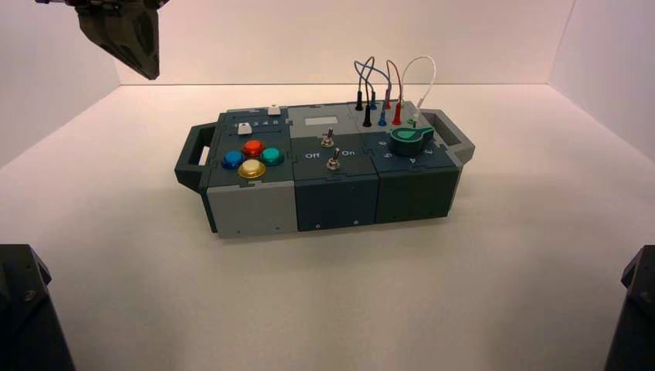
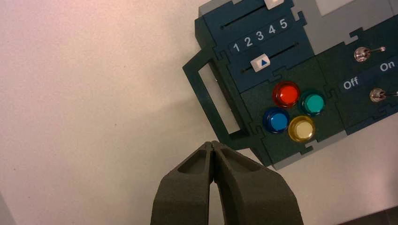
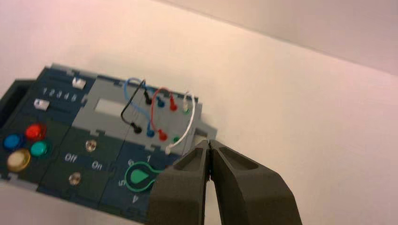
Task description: Flip the bottom switch off with the right gripper.
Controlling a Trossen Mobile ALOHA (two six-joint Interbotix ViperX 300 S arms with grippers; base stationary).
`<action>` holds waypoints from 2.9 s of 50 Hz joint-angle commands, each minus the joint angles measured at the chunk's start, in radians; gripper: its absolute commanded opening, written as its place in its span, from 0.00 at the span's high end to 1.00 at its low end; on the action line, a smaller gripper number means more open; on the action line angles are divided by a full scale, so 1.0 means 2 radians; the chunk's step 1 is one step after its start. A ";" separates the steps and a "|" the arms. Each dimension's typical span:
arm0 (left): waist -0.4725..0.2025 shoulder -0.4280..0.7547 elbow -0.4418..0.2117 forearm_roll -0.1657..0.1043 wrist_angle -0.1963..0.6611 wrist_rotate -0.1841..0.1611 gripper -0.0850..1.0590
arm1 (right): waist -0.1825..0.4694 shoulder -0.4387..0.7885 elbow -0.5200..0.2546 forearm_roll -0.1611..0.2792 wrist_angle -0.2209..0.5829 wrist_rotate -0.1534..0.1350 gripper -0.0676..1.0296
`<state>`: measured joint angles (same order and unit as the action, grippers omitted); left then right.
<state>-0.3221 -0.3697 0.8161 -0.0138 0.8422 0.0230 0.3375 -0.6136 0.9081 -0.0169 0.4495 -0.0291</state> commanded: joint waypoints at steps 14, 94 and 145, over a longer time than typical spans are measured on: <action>-0.002 0.048 -0.014 -0.015 -0.001 -0.022 0.95 | 0.015 0.021 -0.025 0.005 0.049 0.003 0.96; -0.012 0.235 -0.030 -0.076 -0.131 -0.096 0.95 | 0.073 0.050 -0.043 0.064 0.119 0.003 0.96; -0.012 0.295 -0.030 -0.077 -0.175 -0.091 0.95 | 0.127 0.209 -0.114 0.198 0.166 0.026 0.96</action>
<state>-0.3329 0.1641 0.7547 -0.1718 0.5139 -0.1733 0.5752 -0.2117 0.7256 0.3712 0.7839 0.0092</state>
